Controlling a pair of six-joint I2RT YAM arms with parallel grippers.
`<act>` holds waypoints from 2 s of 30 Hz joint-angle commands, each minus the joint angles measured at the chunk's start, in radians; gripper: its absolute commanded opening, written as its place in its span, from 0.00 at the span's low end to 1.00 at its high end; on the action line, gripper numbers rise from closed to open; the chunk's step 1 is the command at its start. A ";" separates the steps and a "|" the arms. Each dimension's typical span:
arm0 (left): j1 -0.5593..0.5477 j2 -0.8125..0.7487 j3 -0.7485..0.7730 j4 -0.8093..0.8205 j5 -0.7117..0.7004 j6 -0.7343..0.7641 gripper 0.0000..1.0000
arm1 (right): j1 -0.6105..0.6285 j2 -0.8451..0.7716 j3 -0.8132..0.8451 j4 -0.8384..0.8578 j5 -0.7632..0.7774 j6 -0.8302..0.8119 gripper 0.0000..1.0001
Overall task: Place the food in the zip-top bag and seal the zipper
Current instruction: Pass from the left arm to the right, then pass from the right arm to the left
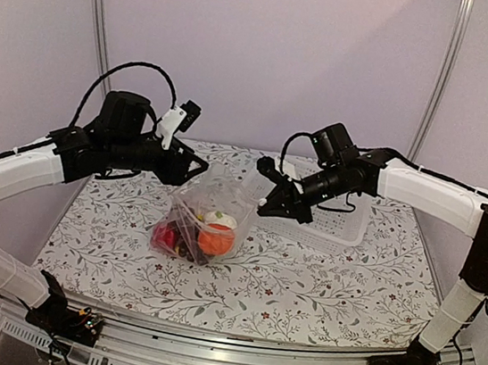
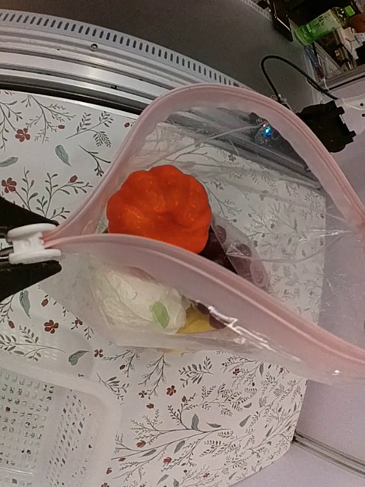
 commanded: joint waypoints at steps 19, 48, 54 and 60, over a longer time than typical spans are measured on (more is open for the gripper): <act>-0.435 0.072 0.095 -0.173 -0.339 0.141 0.62 | 0.005 -0.042 0.167 -0.196 0.027 0.083 0.00; -0.421 0.105 0.158 -0.025 -0.319 0.137 0.00 | 0.004 -0.202 -0.073 0.033 -0.003 0.086 0.24; -0.411 0.085 0.144 -0.001 -0.259 0.108 0.00 | 0.004 -0.237 -0.122 0.175 0.007 0.114 0.25; -0.390 0.060 0.132 0.024 -0.184 0.073 0.00 | 0.004 -0.259 -0.097 0.184 0.001 0.144 0.28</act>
